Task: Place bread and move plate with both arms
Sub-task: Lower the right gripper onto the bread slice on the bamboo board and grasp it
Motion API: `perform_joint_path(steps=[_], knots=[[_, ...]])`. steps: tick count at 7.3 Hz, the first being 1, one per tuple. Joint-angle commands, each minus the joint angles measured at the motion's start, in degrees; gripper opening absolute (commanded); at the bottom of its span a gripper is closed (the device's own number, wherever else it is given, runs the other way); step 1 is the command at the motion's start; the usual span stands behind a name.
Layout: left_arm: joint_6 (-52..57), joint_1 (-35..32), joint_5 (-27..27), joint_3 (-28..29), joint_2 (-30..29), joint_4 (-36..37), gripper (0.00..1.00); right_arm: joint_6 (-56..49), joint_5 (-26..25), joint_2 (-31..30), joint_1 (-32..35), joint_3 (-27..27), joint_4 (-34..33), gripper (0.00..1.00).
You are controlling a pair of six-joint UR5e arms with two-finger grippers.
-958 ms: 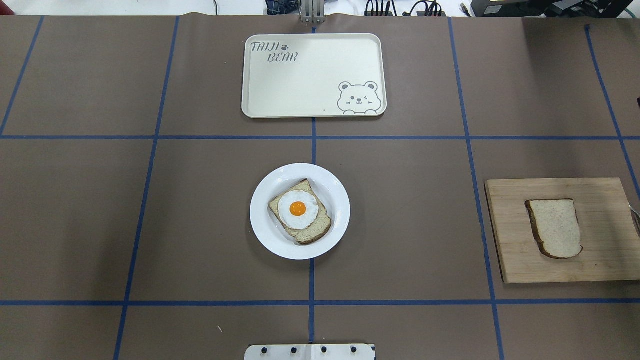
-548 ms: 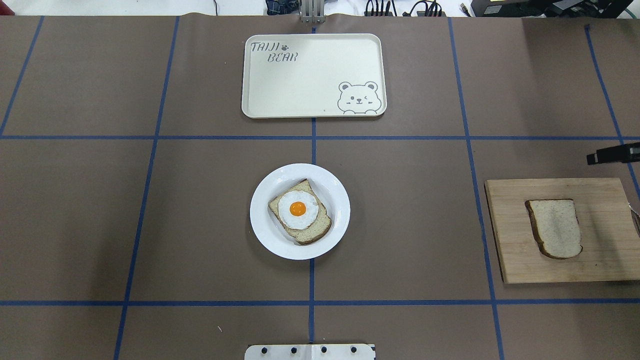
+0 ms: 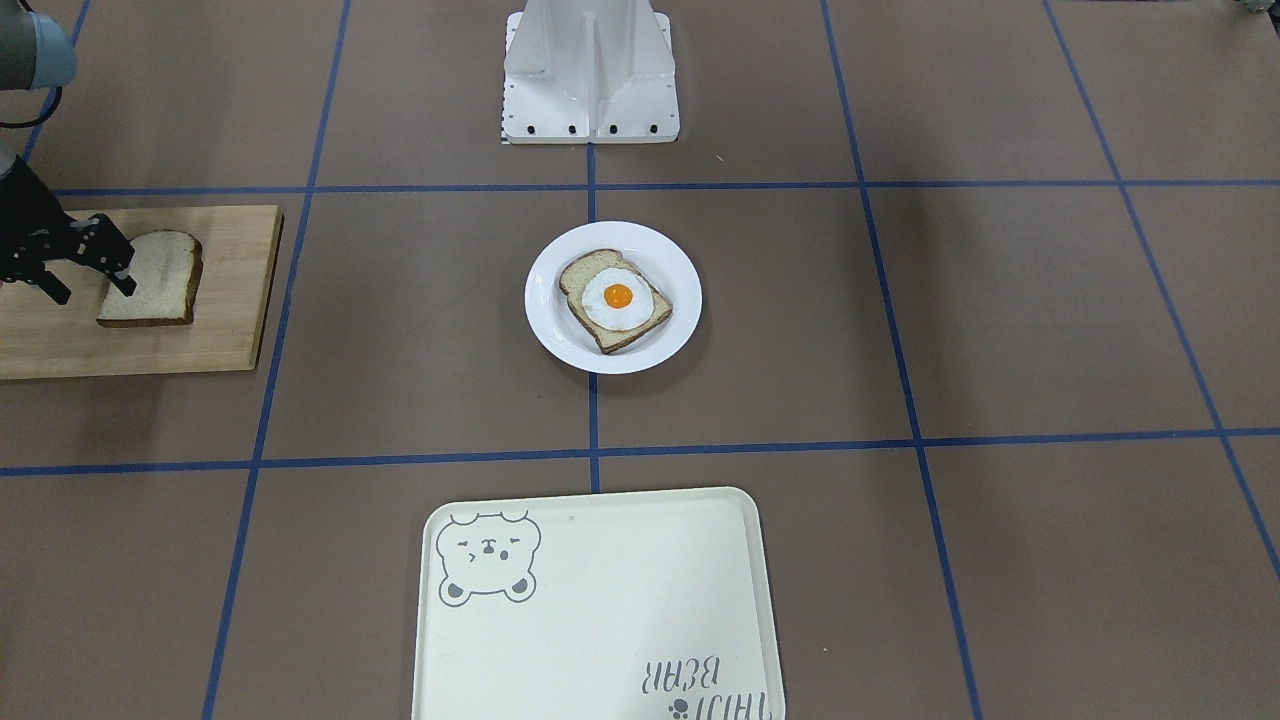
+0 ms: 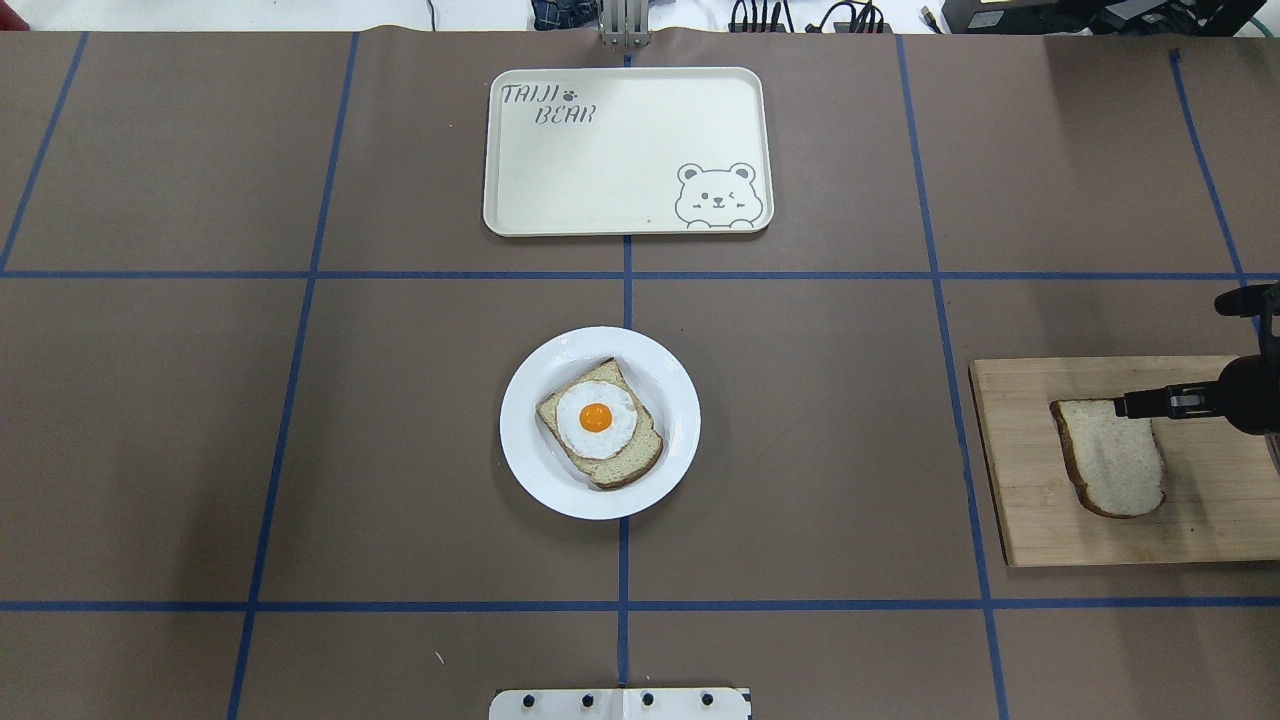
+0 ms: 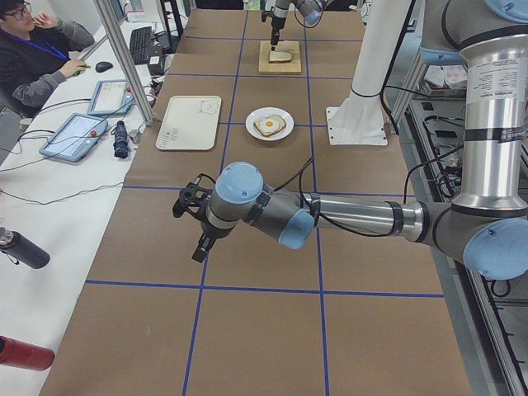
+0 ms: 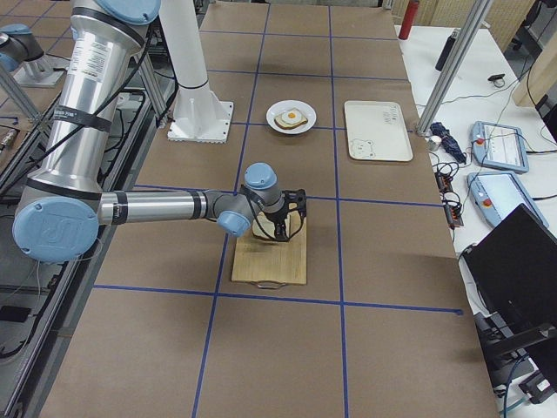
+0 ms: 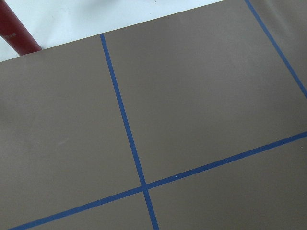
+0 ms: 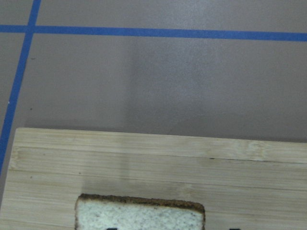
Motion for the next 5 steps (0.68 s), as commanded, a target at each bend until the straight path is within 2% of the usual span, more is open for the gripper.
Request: perform_joint_path(steps=[1, 4, 5], knots=[[0.0, 0.0, 0.0, 0.0, 0.1, -0.2, 0.98, 0.7, -0.5, 0.1, -1.6, -0.3, 0.2, 0.75], [0.0, 0.0, 0.0, 0.0, 0.0, -0.3, 0.98, 0.2, -1.1, -0.4, -1.6, -2.1, 0.3, 0.75], [0.1, 0.0, 0.0, 0.0, 0.0, -0.3, 0.98, 0.3, -2.6, -0.4, -1.8, -2.7, 0.3, 0.69]])
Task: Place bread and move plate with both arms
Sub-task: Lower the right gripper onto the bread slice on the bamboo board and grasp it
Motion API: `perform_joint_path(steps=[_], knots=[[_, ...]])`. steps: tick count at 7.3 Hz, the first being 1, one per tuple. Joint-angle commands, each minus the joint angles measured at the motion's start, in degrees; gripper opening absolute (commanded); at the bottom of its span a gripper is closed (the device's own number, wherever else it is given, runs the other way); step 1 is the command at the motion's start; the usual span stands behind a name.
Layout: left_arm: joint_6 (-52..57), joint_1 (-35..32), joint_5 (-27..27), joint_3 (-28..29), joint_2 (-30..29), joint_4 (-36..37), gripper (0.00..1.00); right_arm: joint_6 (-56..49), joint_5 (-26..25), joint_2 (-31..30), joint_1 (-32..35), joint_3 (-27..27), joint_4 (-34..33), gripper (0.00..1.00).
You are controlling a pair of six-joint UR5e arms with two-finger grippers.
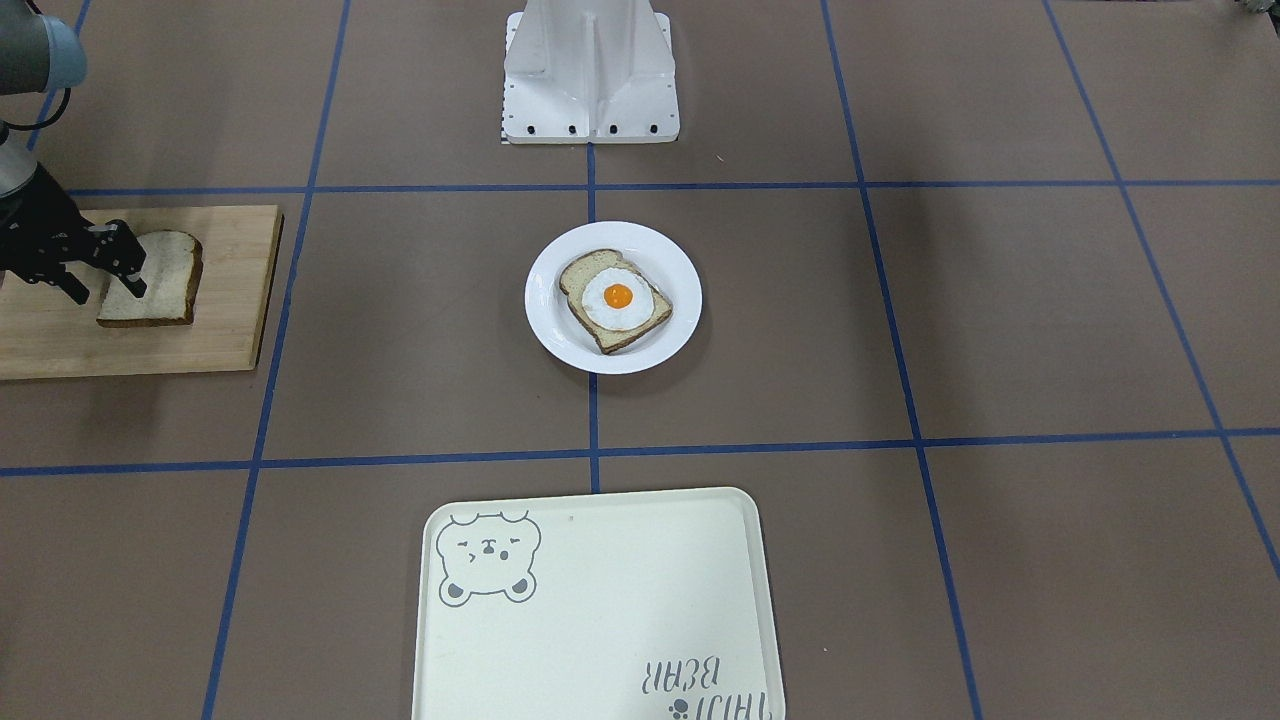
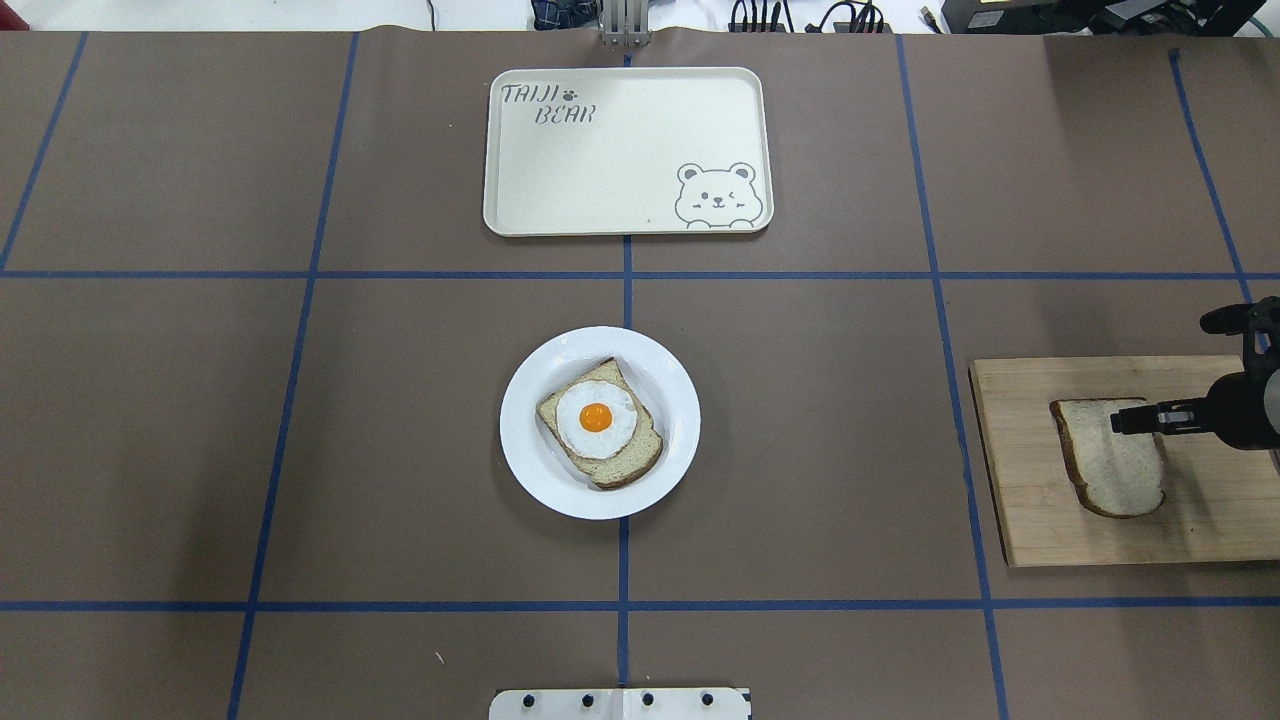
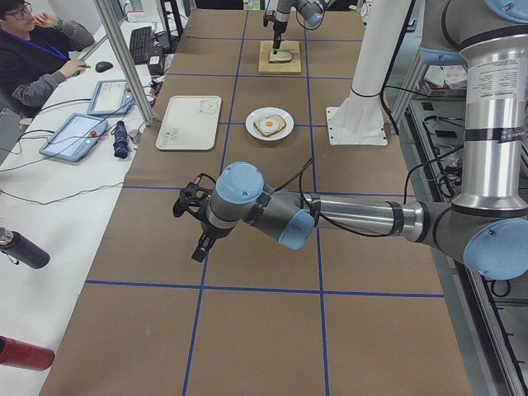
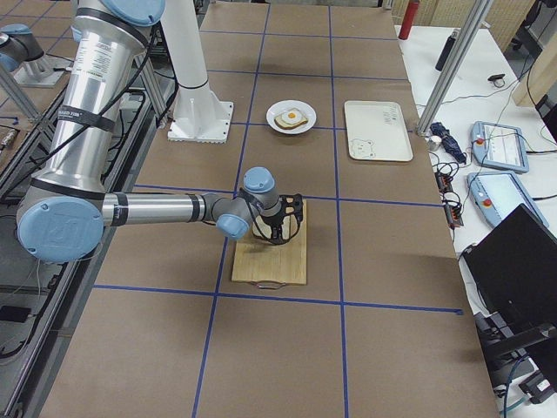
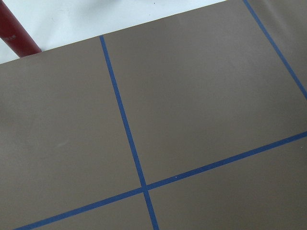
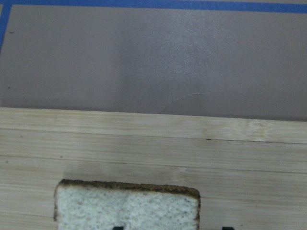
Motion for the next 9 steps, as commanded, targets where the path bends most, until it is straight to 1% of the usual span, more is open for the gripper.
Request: perform_joint_path(steps=[1, 2, 3, 4, 5, 6, 7, 8, 9], knots=[[0.1, 0.0, 0.0, 0.0, 0.1, 0.0, 0.98, 0.7, -1.4, 0.0, -0.5, -1.1, 0.0, 0.49], [0.1, 0.0, 0.0, 0.0, 0.1, 0.0, 0.98, 0.8, -1.4, 0.2, -0.7, -1.1, 0.0, 0.29], [0.2, 0.0, 0.0, 0.0, 0.1, 0.0, 0.98, 1.0, -1.4, 0.5, -0.8, -1.1, 0.0, 0.23], [0.2, 0.0, 0.0, 0.0, 0.1, 0.0, 0.98, 1.7, -1.3, 0.5, -1.1, -1.0, 0.0, 0.14], [0.2, 0.0, 0.0, 0.0, 0.1, 0.0, 0.98, 1.8, -1.2, 0.5, -1.1, -0.6, 0.0, 0.0], [0.2, 0.0, 0.0, 0.0, 0.1, 0.0, 0.98, 1.7, -0.6, 0.5, -0.9, 1.0, 0.1, 0.0], [0.2, 0.0, 0.0, 0.0, 0.1, 0.0, 0.98, 1.7, 1.5, 0.2, -0.2, 2.9, 0.1, 0.0], [0.2, 0.0, 0.0, 0.1, 0.2, 0.0, 0.98, 1.4, 6.0, 0.2, 3.5, 3.9, 0.5, 0.0], [0.1, 0.0, 0.0, 0.2, 0.1, 0.0, 0.98, 0.9, 11.9, 0.7, 7.9, 4.0, 1.8, 0.0]])
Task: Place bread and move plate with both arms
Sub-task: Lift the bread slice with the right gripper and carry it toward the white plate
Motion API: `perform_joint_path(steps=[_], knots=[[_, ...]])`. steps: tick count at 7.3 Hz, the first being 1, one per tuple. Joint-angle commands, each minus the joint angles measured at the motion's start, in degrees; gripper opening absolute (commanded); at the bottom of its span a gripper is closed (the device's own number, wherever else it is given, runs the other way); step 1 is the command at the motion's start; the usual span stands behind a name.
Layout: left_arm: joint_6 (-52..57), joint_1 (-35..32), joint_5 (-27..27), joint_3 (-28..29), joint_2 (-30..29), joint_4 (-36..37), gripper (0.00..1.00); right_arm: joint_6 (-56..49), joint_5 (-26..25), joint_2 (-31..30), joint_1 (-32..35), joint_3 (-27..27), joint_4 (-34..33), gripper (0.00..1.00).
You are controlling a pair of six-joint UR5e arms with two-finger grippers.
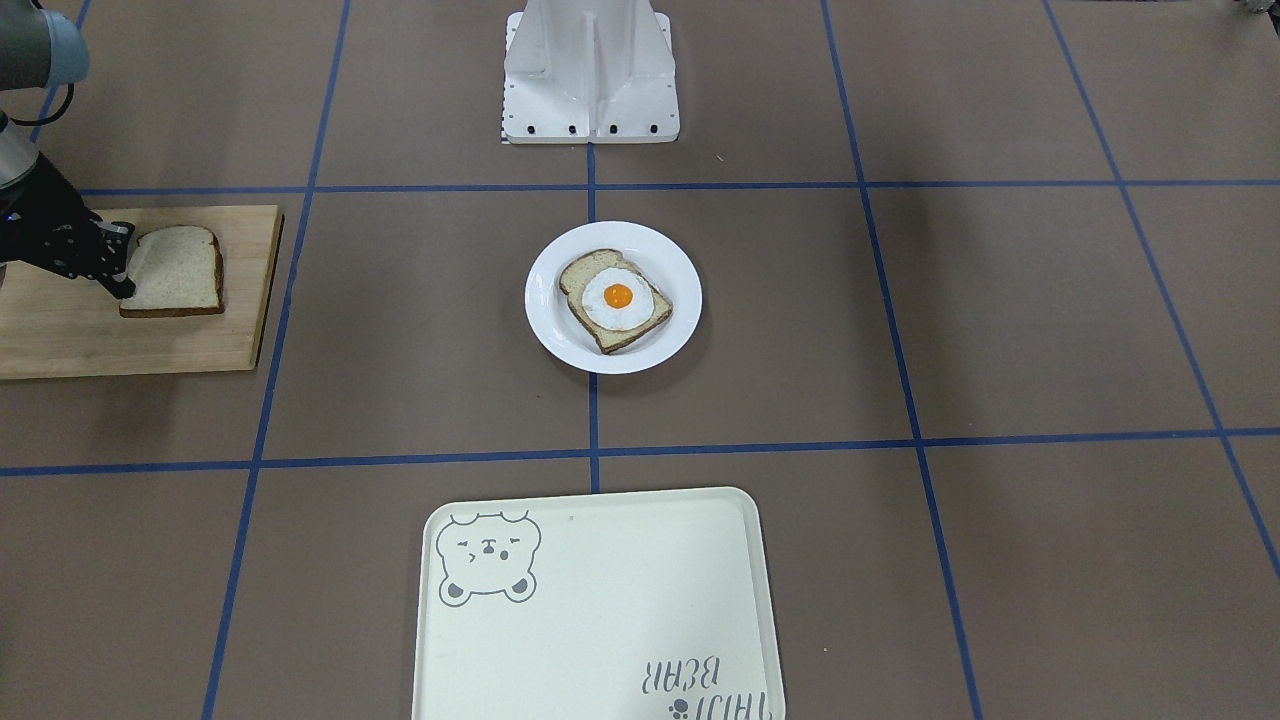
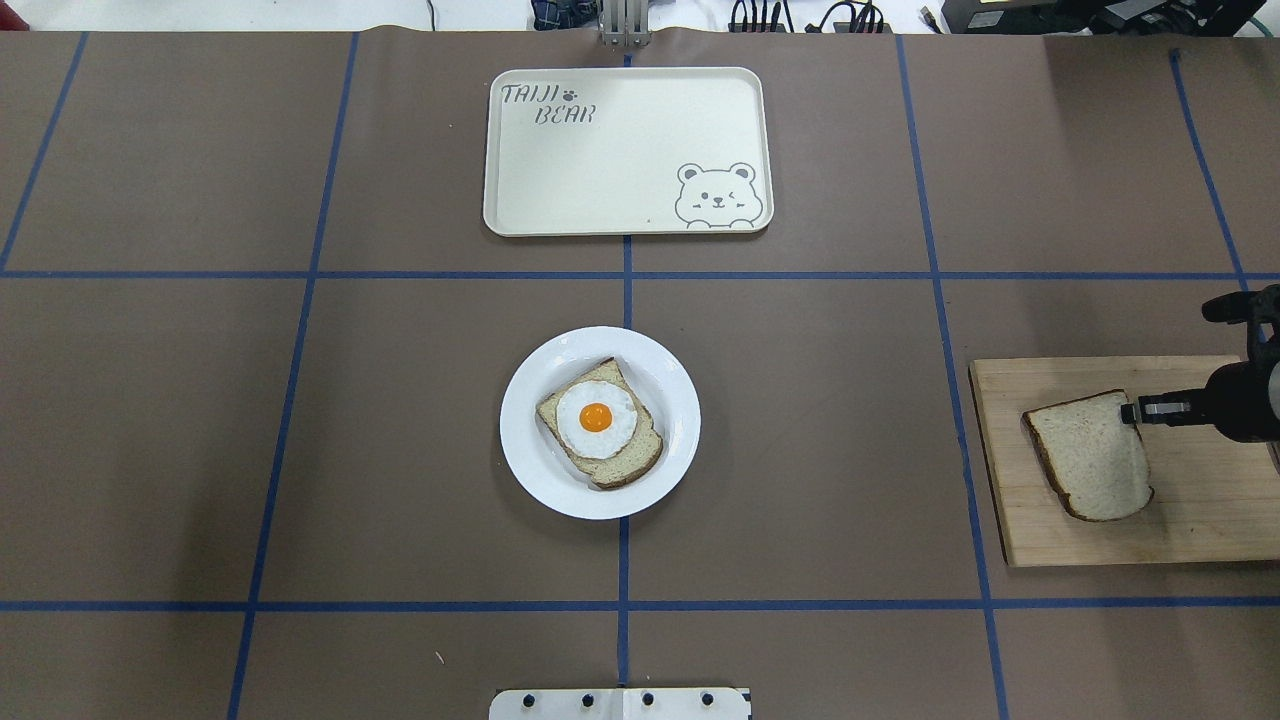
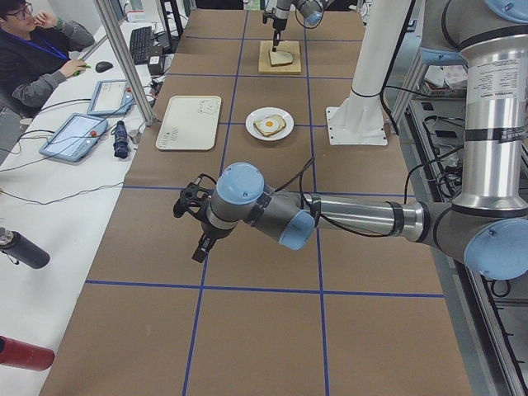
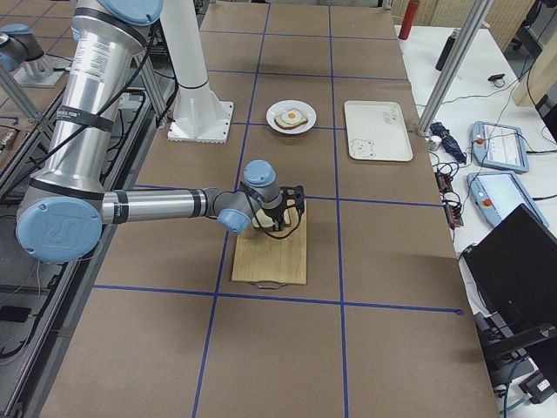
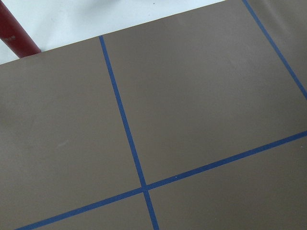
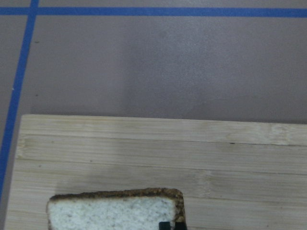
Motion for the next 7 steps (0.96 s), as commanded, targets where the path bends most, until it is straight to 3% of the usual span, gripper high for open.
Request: perform_joint_path(steps=[1, 4, 5, 6, 7], knots=[[-0.1, 0.0, 0.0, 0.1, 0.0, 0.0, 0.98, -0.5, 10.5, 1.8, 7.3, 0.6, 2.0, 0.0], [-0.2, 0.0, 0.0, 0.1, 0.0, 0.0, 0.98, 2.4, 11.3, 12.8, 7.3, 0.1, 2.2, 0.0], [-0.2, 0.0, 0.0, 0.1, 0.0, 0.0, 0.98, 9.5, 10.8, 18.5, 6.7, 0.2, 2.0, 0.0], [-0.2, 0.0, 0.0, 0.1, 0.0, 0.0, 0.98, 14.3, 9.5, 22.9, 3.8, 0.3, 1.8, 0.0], [-0.2, 0.0, 0.0, 0.1, 0.0, 0.0, 0.98, 16.3, 4.7, 25.6, -0.5, 0.3, 1.4, 0.0]])
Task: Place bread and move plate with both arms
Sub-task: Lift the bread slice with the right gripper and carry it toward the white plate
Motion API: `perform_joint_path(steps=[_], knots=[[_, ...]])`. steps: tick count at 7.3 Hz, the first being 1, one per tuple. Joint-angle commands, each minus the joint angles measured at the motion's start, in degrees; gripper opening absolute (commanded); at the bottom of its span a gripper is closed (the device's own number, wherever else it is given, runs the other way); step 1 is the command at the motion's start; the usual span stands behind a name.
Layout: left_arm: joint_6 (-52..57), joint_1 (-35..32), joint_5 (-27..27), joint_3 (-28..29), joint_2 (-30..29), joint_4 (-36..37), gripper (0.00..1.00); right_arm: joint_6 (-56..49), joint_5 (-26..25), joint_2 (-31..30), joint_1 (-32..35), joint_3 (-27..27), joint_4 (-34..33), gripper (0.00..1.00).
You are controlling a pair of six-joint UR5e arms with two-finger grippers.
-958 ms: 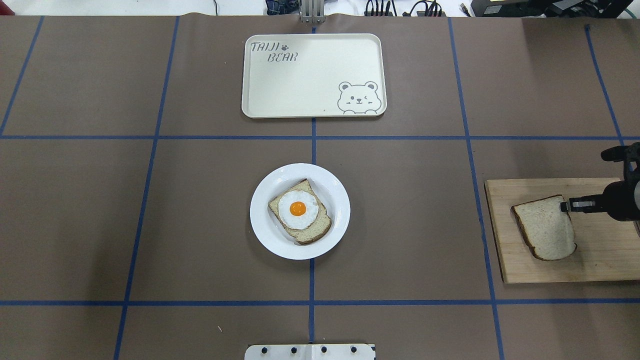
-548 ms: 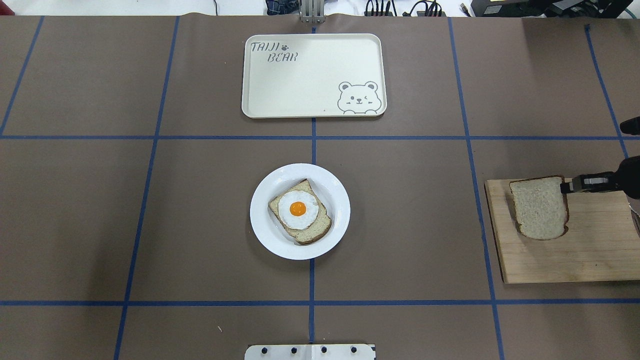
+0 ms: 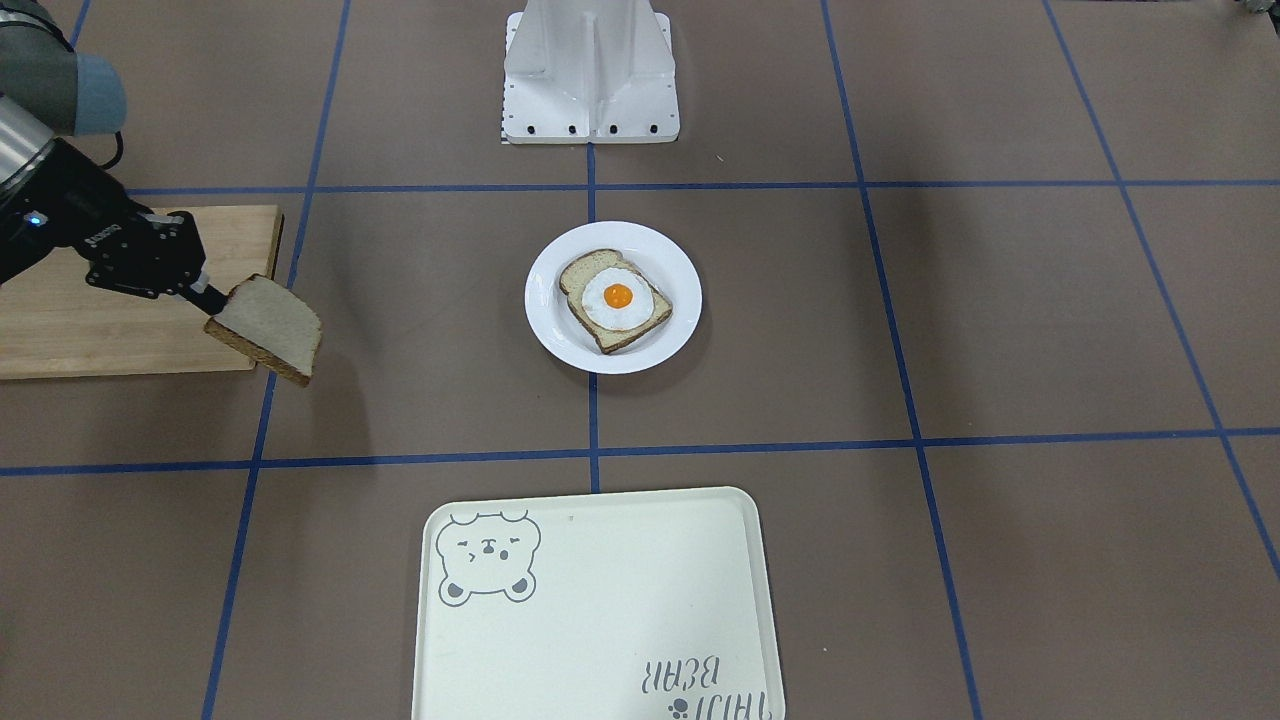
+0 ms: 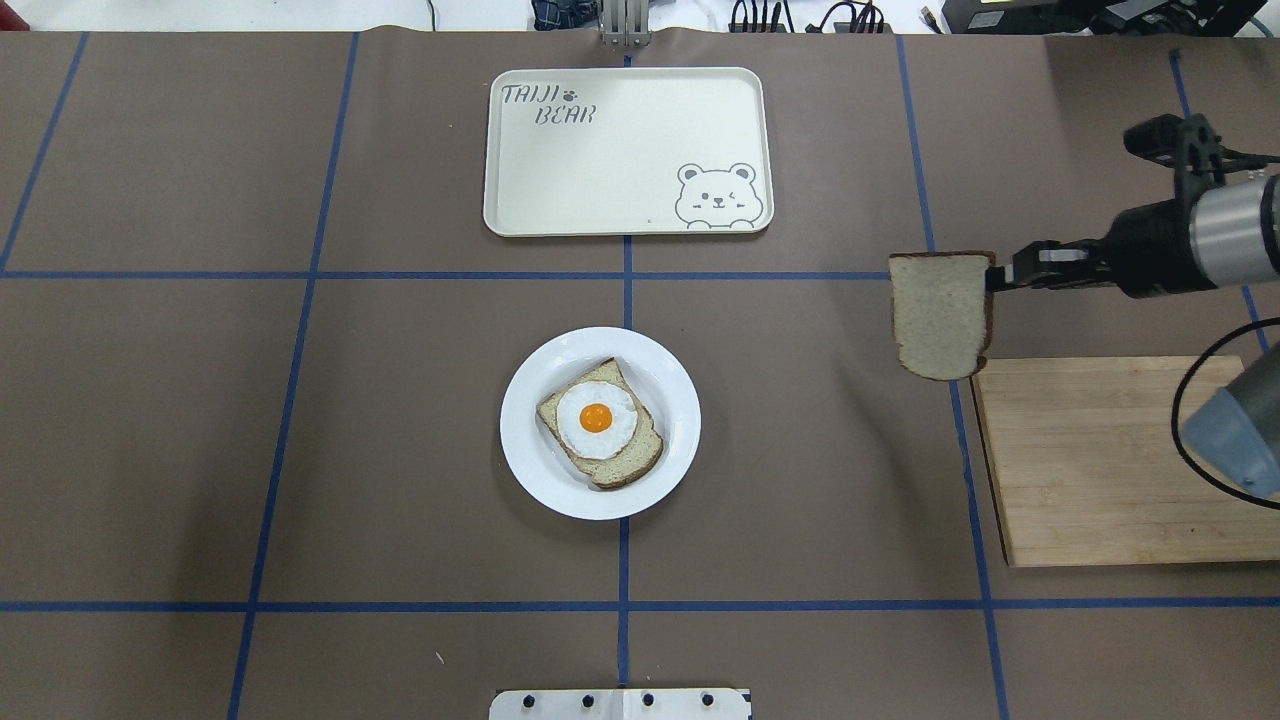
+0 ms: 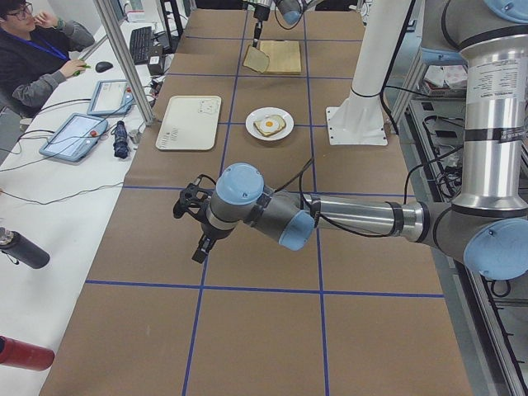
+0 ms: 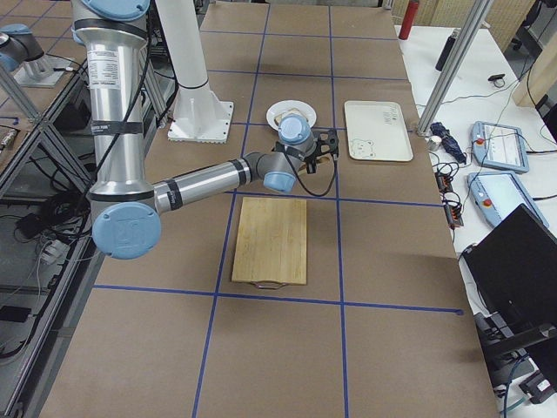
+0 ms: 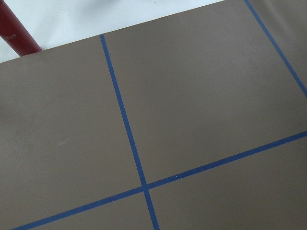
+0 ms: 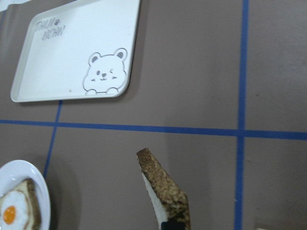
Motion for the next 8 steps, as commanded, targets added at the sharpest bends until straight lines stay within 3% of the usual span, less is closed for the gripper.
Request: perform_joint_path(steps=[1, 5, 8], knots=[[0.0, 0.0, 0.0, 0.1, 0.0, 0.1, 0.98, 6.3, -8.1, 7.6, -8.5, 0.0, -0.5, 0.0], [0.0, 0.0, -0.1, 1.1, 0.0, 0.1, 0.98, 9.7, -15.0, 21.7, -20.4, 0.3, -0.6, 0.0], [-1.0, 0.0, -0.1, 1.4, 0.0, 0.0, 0.98, -5.2, -14.3, 22.5, -23.7, -0.6, -4.1, 0.0]])
